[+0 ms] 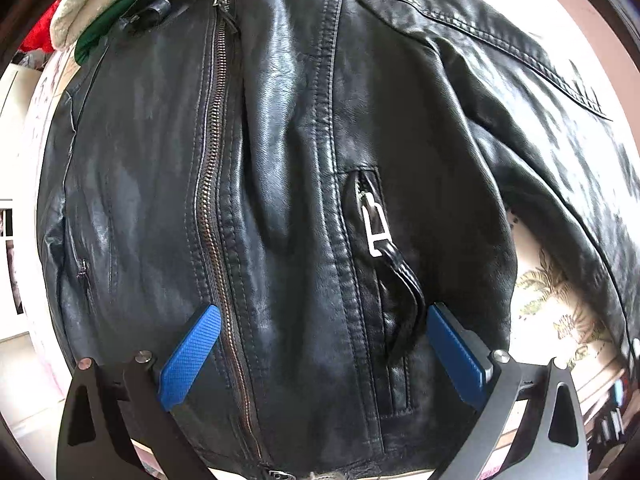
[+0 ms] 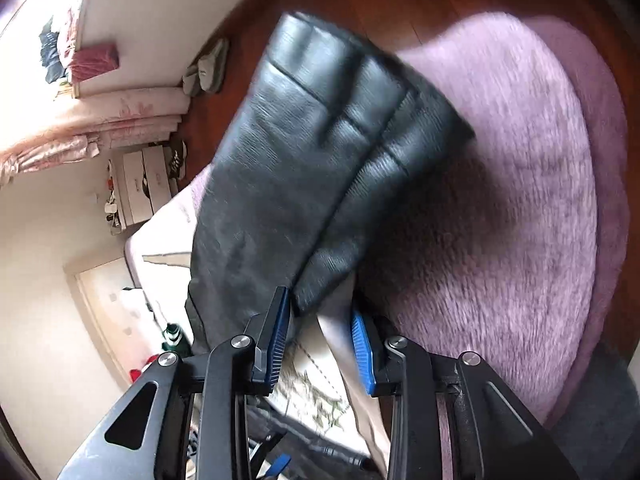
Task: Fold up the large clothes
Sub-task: 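Lift the sleeve cuff with the right tool and fold it across the jacket body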
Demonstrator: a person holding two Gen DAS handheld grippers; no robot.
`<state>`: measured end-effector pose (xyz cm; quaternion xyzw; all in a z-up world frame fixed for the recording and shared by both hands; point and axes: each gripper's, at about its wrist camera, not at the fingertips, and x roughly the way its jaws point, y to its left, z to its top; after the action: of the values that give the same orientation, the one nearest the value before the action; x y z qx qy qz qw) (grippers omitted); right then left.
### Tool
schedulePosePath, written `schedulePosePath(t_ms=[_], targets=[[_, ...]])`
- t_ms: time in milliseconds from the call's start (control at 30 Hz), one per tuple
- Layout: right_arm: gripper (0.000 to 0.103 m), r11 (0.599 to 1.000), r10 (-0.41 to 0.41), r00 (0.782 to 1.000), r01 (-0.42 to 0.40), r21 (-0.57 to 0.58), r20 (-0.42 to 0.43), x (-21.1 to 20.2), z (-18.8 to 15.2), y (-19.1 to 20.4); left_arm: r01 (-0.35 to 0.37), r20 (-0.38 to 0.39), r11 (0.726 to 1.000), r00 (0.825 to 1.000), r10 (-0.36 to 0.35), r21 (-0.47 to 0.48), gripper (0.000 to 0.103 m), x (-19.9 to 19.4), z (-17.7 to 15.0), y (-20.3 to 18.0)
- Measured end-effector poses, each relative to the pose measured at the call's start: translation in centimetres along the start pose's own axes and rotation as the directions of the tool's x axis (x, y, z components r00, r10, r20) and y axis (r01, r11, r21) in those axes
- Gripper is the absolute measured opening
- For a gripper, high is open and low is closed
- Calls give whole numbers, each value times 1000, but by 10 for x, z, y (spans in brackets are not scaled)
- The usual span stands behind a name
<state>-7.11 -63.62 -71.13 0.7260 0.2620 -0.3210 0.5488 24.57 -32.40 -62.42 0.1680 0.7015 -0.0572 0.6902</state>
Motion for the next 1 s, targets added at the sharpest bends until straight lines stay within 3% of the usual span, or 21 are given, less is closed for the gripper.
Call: schedulePosePath(t_ms=[67,200,267,300,333,433,567,667,733,767,833,867,900,933,1000], targets=[[32,1000,-16,999,16,2,47,-7,4,4,1,2,1000,1000,-1,-9,103,5,11,14],[32,999,13,999,-14,32,46,-4,21,-8,2,-7,1000,1000,-2,-25,103,6,26,19],[32,1000,18,994,-18,3,104,-12,26,-2,-4,-5,1000,1000,3,-27,103,7,32,16],[10,1000,23,988,-20,-20,152,-21,27,1,-8,-2,1000,1000,8,-27,103,8,34,14],[4,998,23,980,-13,-53,196,-29,26,9,-13,1,1000,1000,13,-29,103,8,37,13],[4,990,49,975,-18,-143,215,-29,27,34,-17,3,998,1000,17,-55,103,4,41,6],[11,997,-12,988,23,-72,157,-10,54,25,-18,-4,996,1000,17,-86,103,4,50,6],[12,995,-16,985,33,-94,173,-10,63,32,-15,1,995,1000,15,-99,103,2,56,6],[35,992,-16,991,33,-121,137,-3,70,37,-22,19,995,1000,24,-95,103,-3,58,6],[61,993,35,996,-25,-113,87,7,76,36,-26,25,995,999,28,-93,103,-8,56,4],[67,993,68,992,-58,-98,108,13,82,38,-22,35,996,999,25,-91,103,-9,62,1],[62,992,78,989,-64,-105,126,13,85,42,-20,41,996,999,23,-92,103,-8,67,1],[18,991,81,986,-64,-118,145,16,86,49,-20,49,995,998,24,-95,103,-9,72,2],[5,989,95,985,-77,-128,143,16,88,56,-19,57,995,998,25,-98,103,-9,77,4],[5,982,87,979,-54,-180,183,10,84,77,-18,71,994,997,26,-106,103,-13,90,5]])
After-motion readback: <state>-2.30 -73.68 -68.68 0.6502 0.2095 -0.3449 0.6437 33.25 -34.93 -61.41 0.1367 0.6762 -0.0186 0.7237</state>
